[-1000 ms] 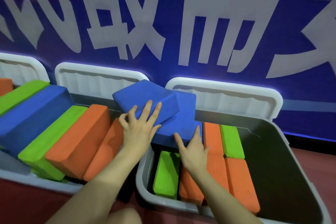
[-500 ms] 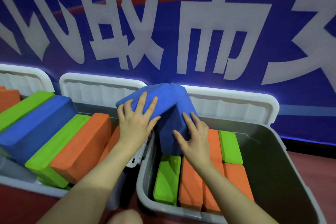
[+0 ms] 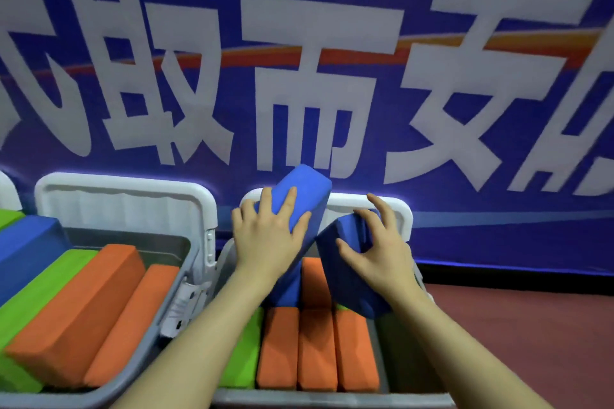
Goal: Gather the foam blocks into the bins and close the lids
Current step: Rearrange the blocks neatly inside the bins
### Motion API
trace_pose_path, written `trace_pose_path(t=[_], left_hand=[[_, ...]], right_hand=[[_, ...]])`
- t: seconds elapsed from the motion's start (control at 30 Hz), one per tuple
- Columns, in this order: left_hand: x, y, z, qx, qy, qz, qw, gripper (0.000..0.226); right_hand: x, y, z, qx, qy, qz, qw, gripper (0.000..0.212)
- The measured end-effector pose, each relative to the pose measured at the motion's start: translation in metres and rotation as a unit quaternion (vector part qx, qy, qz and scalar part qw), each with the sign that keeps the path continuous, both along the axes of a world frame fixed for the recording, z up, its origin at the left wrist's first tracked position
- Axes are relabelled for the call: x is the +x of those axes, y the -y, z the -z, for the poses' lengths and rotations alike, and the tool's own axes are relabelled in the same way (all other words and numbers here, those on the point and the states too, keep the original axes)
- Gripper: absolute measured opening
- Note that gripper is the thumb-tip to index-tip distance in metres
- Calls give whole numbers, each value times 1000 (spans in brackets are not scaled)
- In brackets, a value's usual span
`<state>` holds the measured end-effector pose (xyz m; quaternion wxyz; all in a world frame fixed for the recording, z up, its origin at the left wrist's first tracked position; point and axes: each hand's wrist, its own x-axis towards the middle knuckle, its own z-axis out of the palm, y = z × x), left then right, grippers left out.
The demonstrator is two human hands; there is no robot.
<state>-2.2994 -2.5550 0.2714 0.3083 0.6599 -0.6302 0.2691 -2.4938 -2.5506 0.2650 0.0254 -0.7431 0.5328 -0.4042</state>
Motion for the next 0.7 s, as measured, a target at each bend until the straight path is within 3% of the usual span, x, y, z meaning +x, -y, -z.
trace_pose_path(t=[0.13,0.2,0.33,0.43,0.57,0.7], left_hand=[[-16,-15,25,116,-26,-25,993,44],[-21,-26,37,203,-20,-41,978,51],[-21,-29,36,283,24,-29,958,61],[-14,-27,29,317,30,-10,948,64],[-3,-26,21,340,86,33,936,64],[-1,-20,12,327,78,66,940,44]], right_hand=[[-11,-11,8,54,-17,11,998,56],[-9,-15,13,77,-7,6,997,55],[-3,-13,13,84,-11,15,996,55],[0,-10,13,72,-61,13,995,60],[-7,-11,12,83,-173,7,981,86],[-14,-12,12,94,-154,-2,984,77]])
